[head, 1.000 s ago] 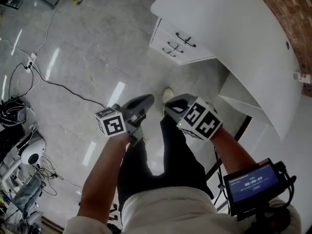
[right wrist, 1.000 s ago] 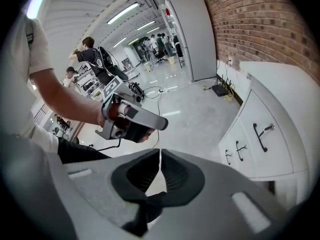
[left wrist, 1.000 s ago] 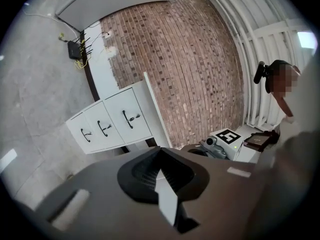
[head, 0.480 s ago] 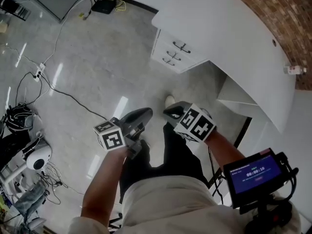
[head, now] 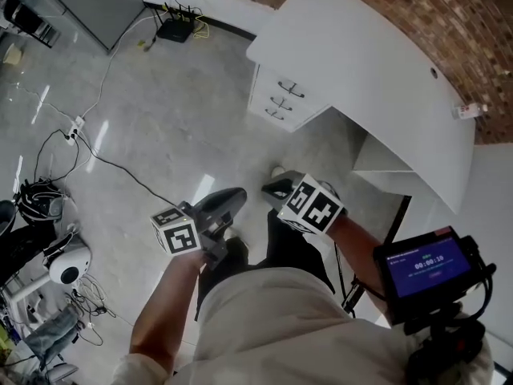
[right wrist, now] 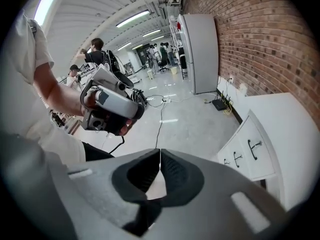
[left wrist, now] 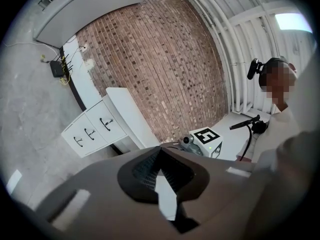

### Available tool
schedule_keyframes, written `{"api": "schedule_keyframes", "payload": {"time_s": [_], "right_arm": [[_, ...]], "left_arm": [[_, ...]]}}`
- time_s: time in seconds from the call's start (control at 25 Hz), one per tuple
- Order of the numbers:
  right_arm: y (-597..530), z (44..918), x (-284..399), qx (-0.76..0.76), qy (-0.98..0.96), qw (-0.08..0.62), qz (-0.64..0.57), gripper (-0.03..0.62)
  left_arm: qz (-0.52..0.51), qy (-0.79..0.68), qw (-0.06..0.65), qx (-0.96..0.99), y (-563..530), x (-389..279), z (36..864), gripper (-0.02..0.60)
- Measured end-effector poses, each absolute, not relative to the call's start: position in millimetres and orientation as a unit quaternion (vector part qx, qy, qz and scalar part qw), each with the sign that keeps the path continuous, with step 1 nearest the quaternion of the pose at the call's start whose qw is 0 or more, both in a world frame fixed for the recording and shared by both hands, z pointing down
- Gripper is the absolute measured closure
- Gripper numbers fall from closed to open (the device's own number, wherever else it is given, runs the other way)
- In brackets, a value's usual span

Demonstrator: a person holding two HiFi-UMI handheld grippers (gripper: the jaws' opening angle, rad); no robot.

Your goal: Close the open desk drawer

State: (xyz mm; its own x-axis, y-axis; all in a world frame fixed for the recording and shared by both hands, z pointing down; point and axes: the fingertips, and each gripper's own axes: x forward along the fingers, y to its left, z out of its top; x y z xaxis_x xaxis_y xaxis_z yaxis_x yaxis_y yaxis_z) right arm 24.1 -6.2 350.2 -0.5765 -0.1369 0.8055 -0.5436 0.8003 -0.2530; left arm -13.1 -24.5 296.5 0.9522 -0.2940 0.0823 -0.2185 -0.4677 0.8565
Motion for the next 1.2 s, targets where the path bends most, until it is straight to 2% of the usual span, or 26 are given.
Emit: {"api": "schedule_keyframes", "payload": {"time_s": [0.72, 1.2], "right_arm": [[22, 305, 29, 0.197, -0.859, 0.427, 0.202, 0.591], [-18, 358, 62, 0.198, -0.855, 0.435, 0.202, 0.591]], "left_arm": [[-0.019, -0.129, 0.484, 0.865, 6, -4, 260, 0.577], [-0.028, -0.179, 0.508, 0.842, -8, -3, 297, 0.577]]}}
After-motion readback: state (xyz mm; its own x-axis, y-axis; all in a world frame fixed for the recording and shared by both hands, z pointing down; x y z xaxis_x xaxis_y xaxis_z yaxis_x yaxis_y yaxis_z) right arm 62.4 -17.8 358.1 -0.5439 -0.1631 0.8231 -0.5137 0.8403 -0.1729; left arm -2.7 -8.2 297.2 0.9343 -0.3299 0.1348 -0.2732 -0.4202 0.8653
